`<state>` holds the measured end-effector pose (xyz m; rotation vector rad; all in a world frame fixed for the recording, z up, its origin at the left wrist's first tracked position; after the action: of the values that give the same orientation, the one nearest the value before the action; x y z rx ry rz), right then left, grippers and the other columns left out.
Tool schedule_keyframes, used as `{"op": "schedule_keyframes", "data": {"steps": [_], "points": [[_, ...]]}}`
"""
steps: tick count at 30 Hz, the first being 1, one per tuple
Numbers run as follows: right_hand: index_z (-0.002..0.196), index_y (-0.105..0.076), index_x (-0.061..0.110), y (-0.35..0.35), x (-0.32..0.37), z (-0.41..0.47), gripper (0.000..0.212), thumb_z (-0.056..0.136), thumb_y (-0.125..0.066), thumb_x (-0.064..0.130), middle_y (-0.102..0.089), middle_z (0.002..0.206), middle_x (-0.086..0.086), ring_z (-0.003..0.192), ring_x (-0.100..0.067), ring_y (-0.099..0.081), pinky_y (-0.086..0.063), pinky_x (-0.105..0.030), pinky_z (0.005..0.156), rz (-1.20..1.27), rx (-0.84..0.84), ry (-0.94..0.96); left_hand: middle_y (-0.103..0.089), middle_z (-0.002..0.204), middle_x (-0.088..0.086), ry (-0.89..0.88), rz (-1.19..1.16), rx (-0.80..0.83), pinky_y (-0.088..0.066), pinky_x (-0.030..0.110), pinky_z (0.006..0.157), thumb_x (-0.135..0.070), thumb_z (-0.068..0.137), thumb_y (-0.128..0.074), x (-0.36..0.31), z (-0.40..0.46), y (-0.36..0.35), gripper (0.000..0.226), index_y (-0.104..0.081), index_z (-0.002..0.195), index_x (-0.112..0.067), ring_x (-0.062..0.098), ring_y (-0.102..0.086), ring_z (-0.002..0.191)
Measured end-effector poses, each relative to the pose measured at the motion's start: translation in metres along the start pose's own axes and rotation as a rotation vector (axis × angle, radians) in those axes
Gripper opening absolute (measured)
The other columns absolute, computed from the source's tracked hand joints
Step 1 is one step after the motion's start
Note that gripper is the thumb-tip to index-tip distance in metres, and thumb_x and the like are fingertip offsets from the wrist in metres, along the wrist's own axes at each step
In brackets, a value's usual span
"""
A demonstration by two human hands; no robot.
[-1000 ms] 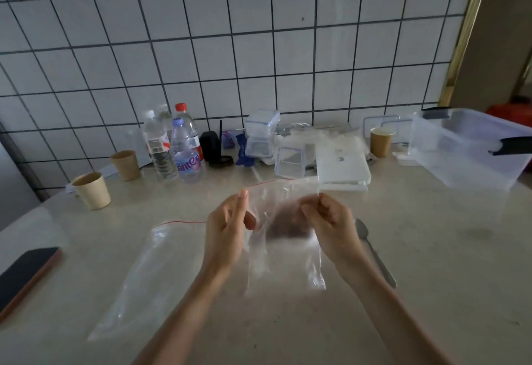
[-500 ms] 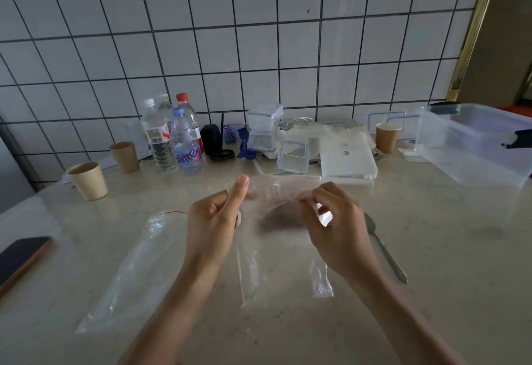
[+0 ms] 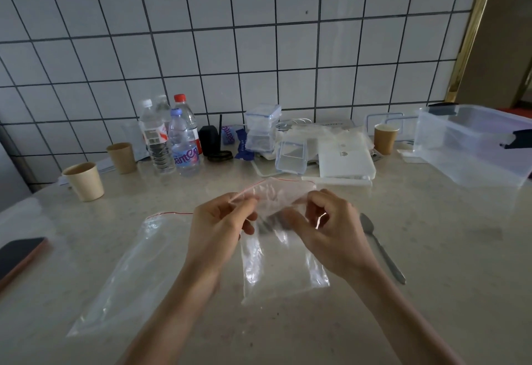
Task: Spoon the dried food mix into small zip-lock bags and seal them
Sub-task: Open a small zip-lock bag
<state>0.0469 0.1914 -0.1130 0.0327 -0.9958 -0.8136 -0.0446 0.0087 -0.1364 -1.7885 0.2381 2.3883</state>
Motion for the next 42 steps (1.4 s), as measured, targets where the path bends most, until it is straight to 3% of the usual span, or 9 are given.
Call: {"op": "schedule_keyframes", "data": {"steps": [4,7,11,16,21,27,32,37,42], "points": [[0.055,-0.041,0.011,-0.004,-0.014,-0.002,0.067,0.086,-0.067,0.065,-0.039,0.053,0.01,0.053,-0.011,-0.035,-0.031,-0.02,0.051,0.191,0.053,-0.202,-0.07,0.064,0.007,-0.101,0.105,-0.006,-0.044,0.017,0.051,-0.002,0.09,-0.069,-0.006,-0.006,-0.005,0.024,-0.081,0.082,-0.021,0.011,-0.059,0.055],[0.062,-0.048,0.002,0.005,-0.031,-0.004,0.048,0.091,-0.074,0.029,-0.042,0.054,0.004,0.052,-0.011,-0.037,-0.032,-0.029,0.051,0.171,-0.03,-0.314,-0.065,0.06,0.011,-0.177,0.153,-0.015,-0.041,0.024,0.052,-0.017,0.095,-0.07,-0.012,-0.009,-0.008,0.02,-0.078,0.077,-0.019,0.018,-0.055,0.053],[0.076,-0.057,0.005,0.013,-0.04,-0.007,0.013,0.086,-0.063,0.011,-0.052,0.06,0.001,0.056,-0.014,-0.048,-0.038,-0.024,0.049,0.188,-0.106,-0.39,-0.069,0.066,0.0,-0.298,0.202,-0.087,-0.049,0.028,0.054,-0.024,0.092,-0.07,-0.028,-0.014,-0.002,0.009,-0.076,0.088,-0.03,0.022,-0.065,0.059],[0.071,-0.052,0.013,0.023,-0.02,-0.005,0.024,0.091,-0.065,0.012,-0.054,0.055,-0.009,0.051,-0.016,-0.047,-0.037,-0.026,0.048,0.137,-0.218,-0.225,-0.071,0.082,-0.004,-0.355,0.13,-0.171,-0.06,0.041,0.058,-0.026,0.089,-0.077,-0.034,-0.018,0.009,0.019,-0.06,0.097,-0.025,0.021,-0.073,0.068],[0.081,-0.053,0.025,0.029,-0.013,-0.006,0.026,0.087,-0.064,0.002,-0.06,0.054,-0.012,0.053,-0.034,-0.056,-0.04,-0.024,0.05,0.122,-0.288,-0.147,-0.072,0.081,0.002,-0.287,0.043,-0.259,-0.061,0.032,0.052,-0.019,0.092,-0.077,-0.029,-0.017,0.021,0.019,-0.058,0.094,-0.016,0.02,-0.075,0.072],[0.082,-0.059,0.02,0.025,-0.017,-0.005,0.026,0.088,-0.058,-0.005,-0.068,0.06,-0.006,0.049,-0.022,-0.069,-0.053,-0.027,0.048,0.237,-0.276,-0.158,-0.076,0.082,0.002,-0.138,-0.039,-0.234,-0.062,0.029,0.057,-0.019,0.093,-0.076,-0.014,-0.011,0.02,0.014,-0.066,0.095,-0.01,0.02,-0.077,0.074],[0.09,-0.074,0.003,0.004,-0.043,-0.006,0.011,0.096,-0.065,-0.001,-0.077,0.079,-0.013,0.068,-0.029,-0.076,-0.062,-0.036,0.06,0.553,-0.08,-0.43,-0.08,0.094,0.015,0.144,-0.373,-0.085,-0.064,0.027,0.073,-0.016,0.089,-0.075,0.013,-0.005,0.006,0.012,-0.08,0.095,-0.006,0.022,-0.079,0.088],[0.093,-0.078,-0.005,-0.017,-0.051,-0.012,0.025,0.101,-0.059,0.009,-0.075,0.104,-0.028,0.096,-0.042,-0.075,-0.063,-0.044,0.083,0.913,0.056,-0.587,-0.078,0.098,0.013,0.427,-0.812,0.213,-0.064,0.031,0.077,-0.014,0.084,-0.07,0.024,-0.01,-0.032,0.015,-0.083,0.087,-0.008,0.018,-0.078,0.088],[0.114,-0.073,-0.004,-0.029,-0.047,-0.011,0.029,0.102,-0.056,0.017,-0.072,0.112,-0.025,0.1,-0.03,-0.072,-0.061,-0.038,0.084,1.072,0.128,-0.602,-0.073,0.088,0.006,0.457,-0.698,0.277,-0.062,0.034,0.075,-0.023,0.082,-0.072,0.028,-0.015,-0.043,0.017,-0.084,0.087,-0.012,0.015,-0.071,0.077]]}}
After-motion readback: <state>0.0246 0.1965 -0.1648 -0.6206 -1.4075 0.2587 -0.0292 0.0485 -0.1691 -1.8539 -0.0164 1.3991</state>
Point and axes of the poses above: each hand's wrist, its own z-axis towards the middle knuckle, its own y-axis out of the back of the hand, x = y × z, the point moved 10 cm from there along z, towards the middle knuckle
